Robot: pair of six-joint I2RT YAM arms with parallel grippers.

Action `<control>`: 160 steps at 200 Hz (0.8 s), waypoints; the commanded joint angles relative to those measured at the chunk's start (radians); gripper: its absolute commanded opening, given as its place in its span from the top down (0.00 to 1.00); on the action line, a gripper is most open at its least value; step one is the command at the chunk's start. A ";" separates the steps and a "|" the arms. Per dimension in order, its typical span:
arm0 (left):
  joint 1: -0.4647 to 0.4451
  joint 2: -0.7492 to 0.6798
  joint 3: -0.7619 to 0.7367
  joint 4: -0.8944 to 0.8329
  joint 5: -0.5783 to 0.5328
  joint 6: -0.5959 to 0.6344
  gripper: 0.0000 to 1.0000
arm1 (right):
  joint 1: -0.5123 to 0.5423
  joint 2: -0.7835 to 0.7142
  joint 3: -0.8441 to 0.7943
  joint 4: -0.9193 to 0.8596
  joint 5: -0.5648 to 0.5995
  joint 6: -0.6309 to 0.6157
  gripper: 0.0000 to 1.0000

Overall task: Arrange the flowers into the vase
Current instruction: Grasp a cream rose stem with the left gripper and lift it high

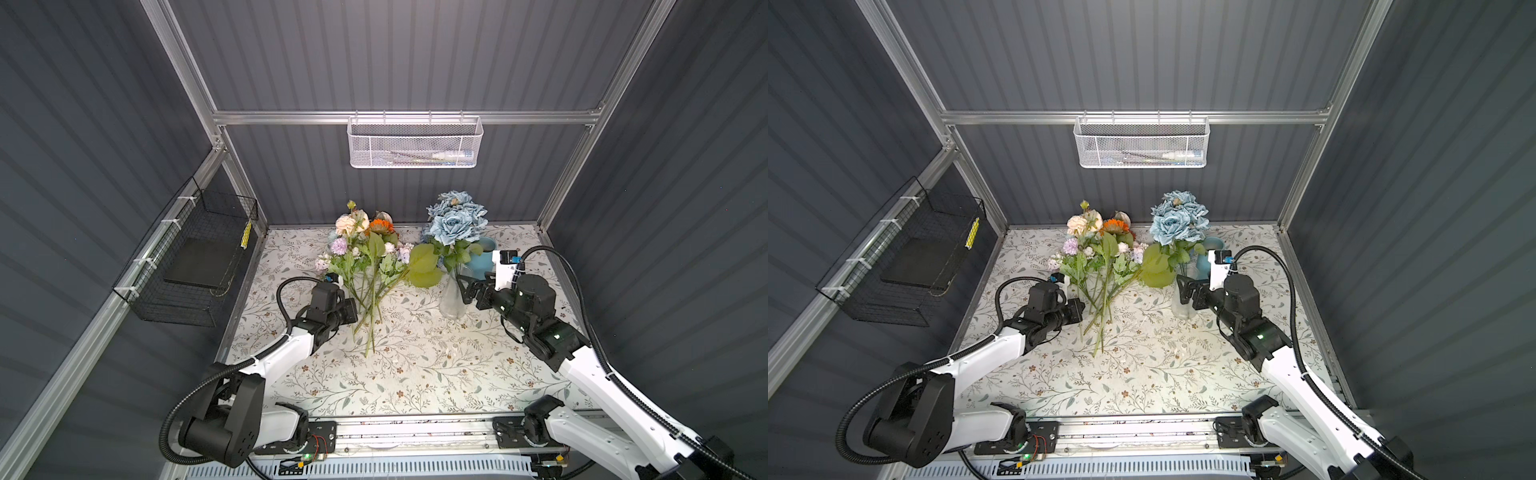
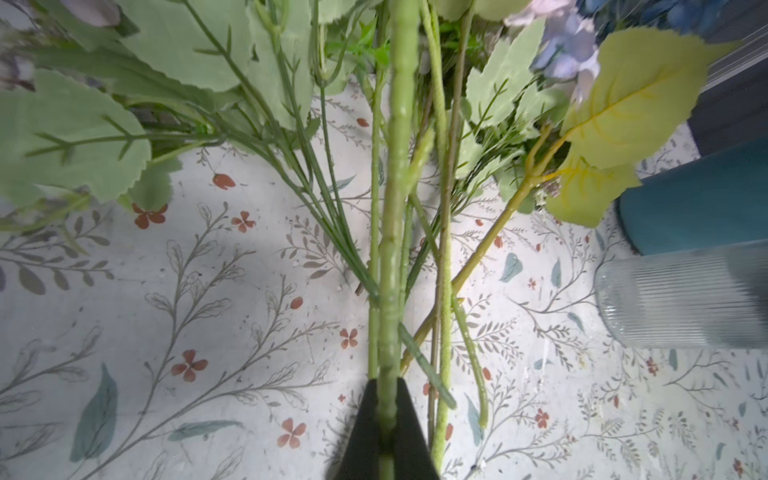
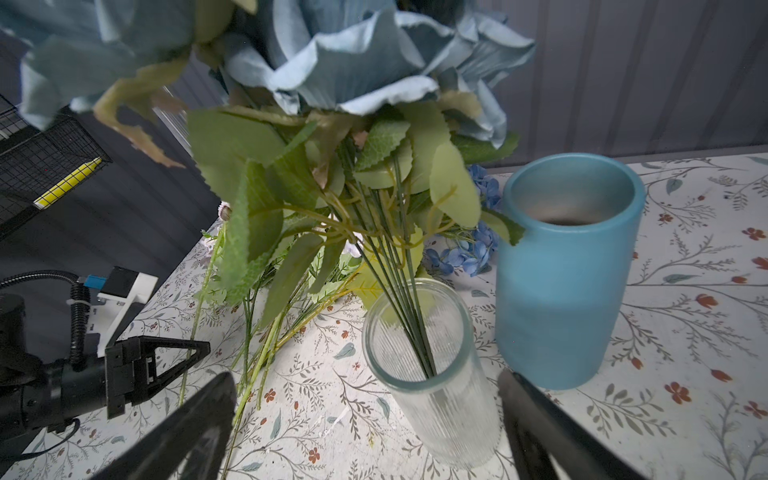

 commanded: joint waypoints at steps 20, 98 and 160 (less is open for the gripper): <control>-0.007 -0.075 0.041 0.095 0.005 -0.072 1.00 | -0.004 -0.025 0.033 0.020 0.007 -0.009 0.01; -0.018 -0.250 0.015 0.415 0.082 -0.074 1.00 | -0.003 -0.073 0.026 0.060 0.013 -0.022 0.01; -0.054 -0.303 0.095 0.515 0.294 -0.001 1.00 | -0.002 -0.138 0.064 0.059 -0.065 -0.057 0.03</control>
